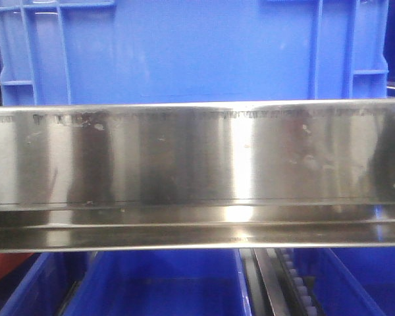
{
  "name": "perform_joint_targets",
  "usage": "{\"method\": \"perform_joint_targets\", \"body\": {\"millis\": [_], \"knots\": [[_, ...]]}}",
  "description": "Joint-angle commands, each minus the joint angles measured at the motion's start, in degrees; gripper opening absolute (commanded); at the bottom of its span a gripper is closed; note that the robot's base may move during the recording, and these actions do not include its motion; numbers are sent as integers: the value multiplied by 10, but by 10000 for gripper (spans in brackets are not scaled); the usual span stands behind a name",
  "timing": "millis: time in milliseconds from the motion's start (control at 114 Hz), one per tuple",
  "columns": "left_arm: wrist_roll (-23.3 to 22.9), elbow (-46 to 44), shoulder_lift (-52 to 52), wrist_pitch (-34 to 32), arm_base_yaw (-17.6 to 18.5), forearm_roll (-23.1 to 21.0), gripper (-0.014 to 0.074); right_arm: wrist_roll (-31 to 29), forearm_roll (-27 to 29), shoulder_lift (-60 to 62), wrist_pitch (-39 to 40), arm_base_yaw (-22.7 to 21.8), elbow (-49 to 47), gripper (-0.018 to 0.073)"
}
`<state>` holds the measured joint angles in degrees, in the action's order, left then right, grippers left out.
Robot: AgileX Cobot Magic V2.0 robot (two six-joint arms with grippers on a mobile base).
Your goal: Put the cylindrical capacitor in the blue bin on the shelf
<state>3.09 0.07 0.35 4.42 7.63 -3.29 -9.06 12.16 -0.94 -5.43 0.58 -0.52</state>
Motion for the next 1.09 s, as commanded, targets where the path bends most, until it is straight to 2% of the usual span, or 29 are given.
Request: {"method": "perform_joint_targets", "body": {"millis": [0,149,1084], "knots": [[-4,-1,-4,-10,-1,-4,-111,1,-5,9,15,-15,5,-160],[-4,-1,-4,-10,-1,-4,-111,1,-24,9,-5,-16,5,-160],[-4,-1,-4,-10,-1,-4,-111,1,-23,9,-1,-16,5,-160]]}}
